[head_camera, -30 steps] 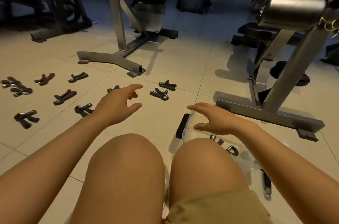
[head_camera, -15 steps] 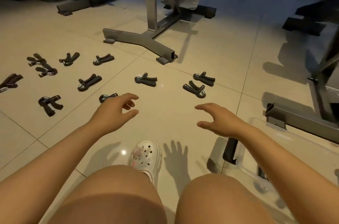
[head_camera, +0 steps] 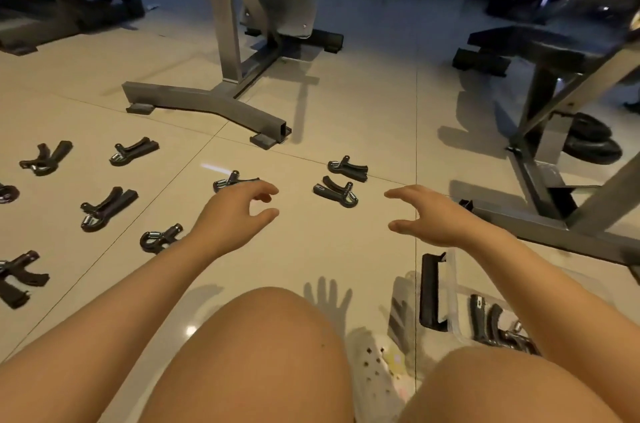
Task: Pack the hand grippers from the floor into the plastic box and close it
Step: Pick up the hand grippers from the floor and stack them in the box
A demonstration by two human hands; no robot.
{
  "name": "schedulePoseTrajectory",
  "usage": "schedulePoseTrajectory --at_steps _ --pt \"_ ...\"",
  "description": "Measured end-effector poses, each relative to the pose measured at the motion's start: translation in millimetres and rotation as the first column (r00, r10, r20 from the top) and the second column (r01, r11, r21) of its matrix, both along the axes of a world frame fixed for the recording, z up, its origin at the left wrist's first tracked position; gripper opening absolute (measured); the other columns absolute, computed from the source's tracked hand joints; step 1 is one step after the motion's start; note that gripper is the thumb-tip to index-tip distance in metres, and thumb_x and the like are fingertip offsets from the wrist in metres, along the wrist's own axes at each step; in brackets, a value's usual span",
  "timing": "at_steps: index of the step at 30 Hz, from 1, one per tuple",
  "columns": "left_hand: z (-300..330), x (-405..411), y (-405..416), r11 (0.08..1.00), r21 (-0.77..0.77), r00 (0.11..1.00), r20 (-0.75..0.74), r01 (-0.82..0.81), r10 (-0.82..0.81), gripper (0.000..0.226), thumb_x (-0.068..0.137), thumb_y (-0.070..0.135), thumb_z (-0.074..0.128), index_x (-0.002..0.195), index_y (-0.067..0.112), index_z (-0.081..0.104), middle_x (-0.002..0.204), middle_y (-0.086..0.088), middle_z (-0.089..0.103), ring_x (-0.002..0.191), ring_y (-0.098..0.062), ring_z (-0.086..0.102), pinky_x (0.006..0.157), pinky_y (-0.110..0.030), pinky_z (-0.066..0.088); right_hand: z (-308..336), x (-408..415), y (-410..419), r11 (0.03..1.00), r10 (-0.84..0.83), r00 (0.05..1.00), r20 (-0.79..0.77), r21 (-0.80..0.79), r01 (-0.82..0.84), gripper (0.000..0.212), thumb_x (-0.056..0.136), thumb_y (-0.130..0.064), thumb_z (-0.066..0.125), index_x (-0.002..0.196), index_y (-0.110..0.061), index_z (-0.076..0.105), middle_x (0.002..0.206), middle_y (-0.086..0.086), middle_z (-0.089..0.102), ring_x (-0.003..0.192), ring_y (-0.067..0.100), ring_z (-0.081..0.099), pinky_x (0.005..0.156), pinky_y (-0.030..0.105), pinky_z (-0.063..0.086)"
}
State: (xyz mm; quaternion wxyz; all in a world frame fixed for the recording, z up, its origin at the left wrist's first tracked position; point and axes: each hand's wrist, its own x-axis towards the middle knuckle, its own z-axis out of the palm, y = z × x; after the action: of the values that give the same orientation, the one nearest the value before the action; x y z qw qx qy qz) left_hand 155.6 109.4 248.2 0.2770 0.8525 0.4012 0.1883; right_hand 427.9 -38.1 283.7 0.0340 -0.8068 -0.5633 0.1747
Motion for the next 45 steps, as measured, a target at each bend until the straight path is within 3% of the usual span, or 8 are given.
schedulePoseTrajectory --at_steps 4,7,13,35,38,41,43,45 --pt "15.1 29.3 19.9 0.995 0.034 0.996 -0.002 0.093 -0.093 0.028 0.086 0.029 0.065 0.114 0.024 0.063 0.110 0.006 0.065 0.104 -0.013 0.060 0.092 -0.038 0.048 0.9 9.0 4.7 1.000 -0.025 0.998 -0.058 -0.016 0.024 0.065 0.088 -0.041 0.061 0.144 -0.035 0.029 0.152 -0.006 0.027 0.134 0.017 0.034 0.107 0.036 0.034" --pt "18.1 58.3 36.6 0.980 0.094 0.983 -0.078 0.173 -0.166 0.030 0.088 0.033 0.061 0.117 0.025 0.060 0.114 0.007 0.062 0.103 -0.013 0.056 0.092 -0.037 0.048 -10.5 21.6 14.5 0.998 -0.042 0.989 -0.143 -0.043 0.036 0.068 0.088 -0.039 0.061 0.146 -0.035 0.025 0.153 -0.006 0.023 0.133 0.017 0.034 0.095 0.023 0.037" --pt "-1.2 115.8 77.0 0.930 0.191 0.934 -0.241 0.313 -0.265 0.037 0.089 0.036 0.059 0.125 0.026 0.055 0.120 0.006 0.059 0.114 -0.015 0.051 0.093 -0.033 0.042 -52.5 49.6 50.0 0.990 -0.126 0.964 -0.235 0.030 0.136 0.066 0.089 -0.037 0.062 0.146 -0.032 0.028 0.153 -0.007 0.026 0.138 0.016 0.028 0.110 0.031 0.027" --pt "-213.7 225.5 226.4 0.900 -0.187 0.828 -0.354 0.393 -0.435 0.065 0.083 0.047 0.054 0.142 0.025 0.037 0.149 0.000 0.032 0.136 -0.020 0.030 0.107 -0.028 0.025 -241.5 149.7 215.6 0.933 -0.317 0.917 -0.243 -0.255 0.255 0.069 0.092 -0.034 0.055 0.149 -0.032 0.018 0.159 0.002 0.010 0.144 0.027 0.013 0.115 0.040 0.020" --pt "-236.1 236.8 237.3 0.901 -0.193 0.825 -0.363 0.388 -0.433 0.074 0.076 0.052 0.044 0.143 0.023 0.036 0.153 -0.003 0.028 0.140 -0.022 0.025 0.112 -0.035 0.022 -260.0 166.8 236.8 0.926 -0.318 0.923 -0.216 -0.278 0.254 0.065 0.095 -0.032 0.049 0.150 -0.030 0.014 0.160 -0.001 0.005 0.145 0.025 0.008 0.116 0.040 0.017" --pt "-256.3 248.7 244.6 0.902 -0.142 0.827 -0.360 0.408 -0.431 0.072 0.078 0.052 0.043 0.139 0.015 0.044 0.149 -0.011 0.035 0.138 -0.030 0.032 0.111 -0.046 0.029 -277.6 185.6 259.7 0.924 -0.252 0.961 -0.110 -0.323 0.205 0.062 0.098 -0.029 0.042 0.151 -0.026 0.011 0.160 -0.001 0.000 0.145 0.025 0.005 0.114 0.040 0.019" --pt "-269.5 257.4 245.2 0.870 -0.117 0.784 -0.390 0.478 -0.483 0.070 0.078 0.050 0.040 0.132 0.008 0.052 0.140 -0.020 0.046 0.128 -0.038 0.045 0.097 -0.056 0.043 -287.5 199.2 275.3 0.921 -0.202 0.979 -0.036 -0.347 0.178 0.062 0.098 -0.026 0.040 0.151 -0.024 0.008 0.160 0.000 -0.003 0.145 0.025 0.004 0.115 0.041 0.019" --pt "-282.7 263.1 243.5 0.850 -0.086 0.738 -0.457 0.520 -0.498 0.065 0.078 0.045 0.048 0.129 0.005 0.055 0.137 -0.022 0.049 0.124 -0.039 0.050 0.087 -0.059 0.047 -294.1 212.6 292.2 0.924 -0.177 0.984 0.009 -0.344 0.170 0.065 0.097 -0.024 0.041 0.152 -0.024 0.006 0.160 -0.001 -0.004 0.145 0.025 0.003 0.116 0.043 0.018"
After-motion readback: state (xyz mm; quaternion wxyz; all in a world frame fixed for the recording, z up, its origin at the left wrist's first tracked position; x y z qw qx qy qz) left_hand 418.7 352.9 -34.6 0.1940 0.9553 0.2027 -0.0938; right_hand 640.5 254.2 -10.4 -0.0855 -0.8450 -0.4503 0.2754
